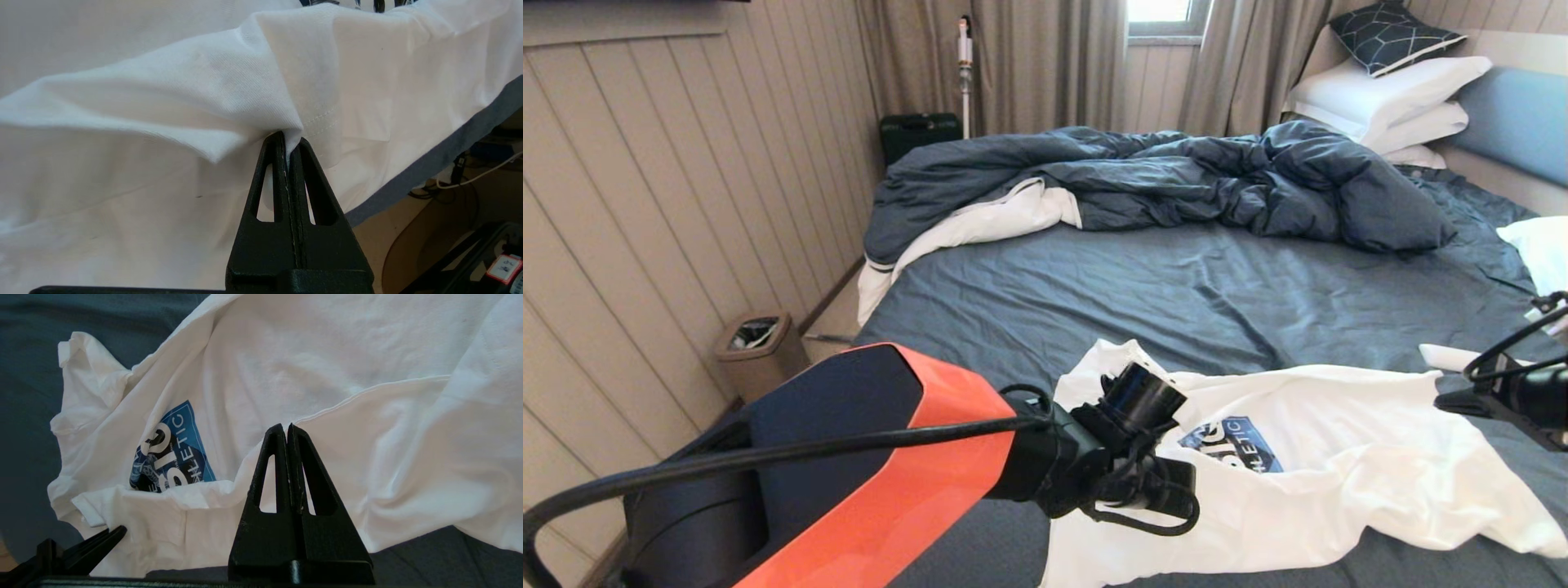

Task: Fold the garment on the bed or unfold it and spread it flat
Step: Unford the white T-shirt

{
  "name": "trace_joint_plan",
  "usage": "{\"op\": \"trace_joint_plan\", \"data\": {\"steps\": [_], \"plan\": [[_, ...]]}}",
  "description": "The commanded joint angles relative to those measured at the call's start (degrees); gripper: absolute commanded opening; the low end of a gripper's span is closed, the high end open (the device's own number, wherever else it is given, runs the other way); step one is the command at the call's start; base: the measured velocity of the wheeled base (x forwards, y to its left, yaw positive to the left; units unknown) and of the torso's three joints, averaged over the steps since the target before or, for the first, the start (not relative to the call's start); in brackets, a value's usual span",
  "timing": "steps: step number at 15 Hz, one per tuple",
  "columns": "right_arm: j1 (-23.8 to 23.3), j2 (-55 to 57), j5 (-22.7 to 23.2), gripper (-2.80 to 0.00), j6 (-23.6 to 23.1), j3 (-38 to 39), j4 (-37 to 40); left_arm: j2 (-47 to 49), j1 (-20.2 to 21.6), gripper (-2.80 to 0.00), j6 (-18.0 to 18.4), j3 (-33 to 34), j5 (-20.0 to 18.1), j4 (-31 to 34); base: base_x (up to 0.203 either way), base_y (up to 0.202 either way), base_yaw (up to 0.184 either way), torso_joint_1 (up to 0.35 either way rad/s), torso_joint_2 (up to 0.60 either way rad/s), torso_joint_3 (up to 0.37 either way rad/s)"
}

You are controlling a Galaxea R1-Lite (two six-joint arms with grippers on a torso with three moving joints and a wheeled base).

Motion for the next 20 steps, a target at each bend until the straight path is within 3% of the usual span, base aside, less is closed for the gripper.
{"op": "trace_joint_plan", "data": {"steps": [1,6,10,12,13,16,18,20], "plan": [[-0.06,-0.16,0.31,-2.8,0.05,0.08,0.05,-0.55,-0.1,-2.8,-0.21,-0.05,0.41,0.09,0.0,0.0,0.0,0.0,0.0,0.0],[-0.76,-1.4,1.54,-2.8,0.23,-0.53,0.14,-11.38,-1.5,-2.8,-0.23,4.78,0.62,2.75,0.0,0.0,0.0,0.0,0.0,0.0],[-1.64,-0.8,1.63,-2.8,0.42,-0.69,0.16,-21.76,-7.78,-2.8,-0.7,20.22,0.65,3.51,0.0,0.0,0.0,0.0,0.0,0.0],[-1.64,-0.7,1.63,-2.8,0.4,-0.89,0.23,-23.97,-12.77,-2.8,-5.39,23.98,0.92,3.83,0.0,0.0,0.0,0.0,0.0,0.0],[-1.73,-0.7,1.72,-2.8,0.4,-0.89,0.23,-24.14,-14.22,-2.8,-7.19,24.97,1.05,4.01,0.0,0.0,0.0,0.0,0.0,0.0],[-2.19,-0.45,1.79,-2.8,0.24,-0.96,0.14,-24.22,-16.75,-2.8,-7.5,25.57,0.97,4.72,0.0,0.0,0.0,0.0,0.0,0.0],[-2.17,-0.17,1.8,-2.8,0.14,-0.97,0.14,-23.94,-21.84,-2.8,-7.56,24.98,0.91,6.39,0.0,0.0,0.0,0.0,0.0,0.0],[-2.26,-0.17,1.8,-2.8,0.14,-0.97,0.14,-23.22,-23.37,-2.8,-7.55,24.14,0.9,7.07,0.0,0.0,0.0,0.0,0.0,0.0]]}}
